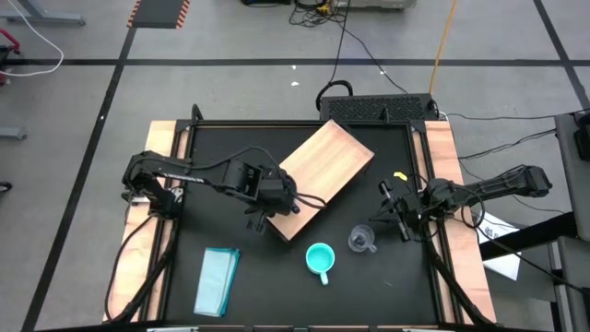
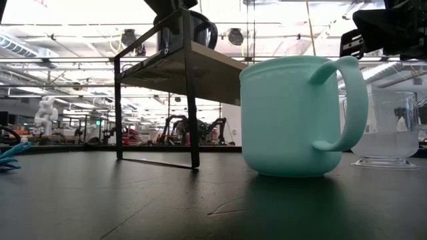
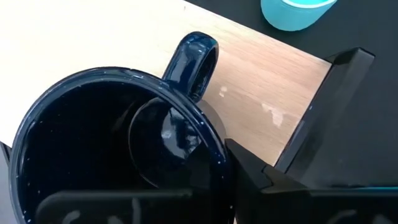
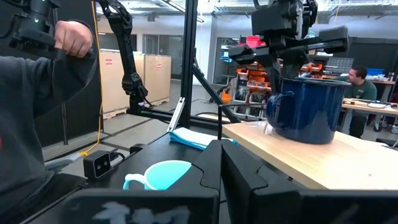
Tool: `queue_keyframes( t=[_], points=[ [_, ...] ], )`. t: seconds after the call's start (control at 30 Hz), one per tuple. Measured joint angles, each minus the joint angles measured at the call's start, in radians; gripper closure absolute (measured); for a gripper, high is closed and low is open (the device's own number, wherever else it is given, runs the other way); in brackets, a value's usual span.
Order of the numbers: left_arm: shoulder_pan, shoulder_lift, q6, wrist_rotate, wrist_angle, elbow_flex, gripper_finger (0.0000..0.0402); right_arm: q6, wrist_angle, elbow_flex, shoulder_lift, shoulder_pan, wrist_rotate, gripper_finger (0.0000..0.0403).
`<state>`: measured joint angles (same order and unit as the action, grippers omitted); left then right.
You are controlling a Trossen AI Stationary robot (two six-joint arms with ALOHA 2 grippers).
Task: Stack small to large cups/mugs on shelf
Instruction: Put the dark blue cup on the shelf
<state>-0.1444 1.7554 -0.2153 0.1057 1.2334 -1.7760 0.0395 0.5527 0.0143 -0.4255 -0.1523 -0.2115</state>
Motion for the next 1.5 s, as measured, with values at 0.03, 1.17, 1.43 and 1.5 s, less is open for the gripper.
queue_keyframes(
  t=[0.03,1.17,1.43,1.5],
  points=[
    [0.000,0.000,-0.001,-0.001,0.002,0.000,0.0369,0.000,0.000,0.000,0.000,0.000,0.000,0.0403],
    [0.022,0.000,0.023,-0.001,-0.005,0.000,0.0246,-0.002,-0.004,0.000,0.000,0.000,0.000,0.0403],
    [0.022,0.000,0.026,-0.001,-0.006,0.000,0.0204,-0.002,-0.004,0.000,0.000,0.000,0.000,0.0403],
    [0.022,0.000,0.027,-0.001,-0.007,0.000,0.0198,-0.002,-0.004,0.000,0.000,0.000,0.000,0.0403]
  ],
)
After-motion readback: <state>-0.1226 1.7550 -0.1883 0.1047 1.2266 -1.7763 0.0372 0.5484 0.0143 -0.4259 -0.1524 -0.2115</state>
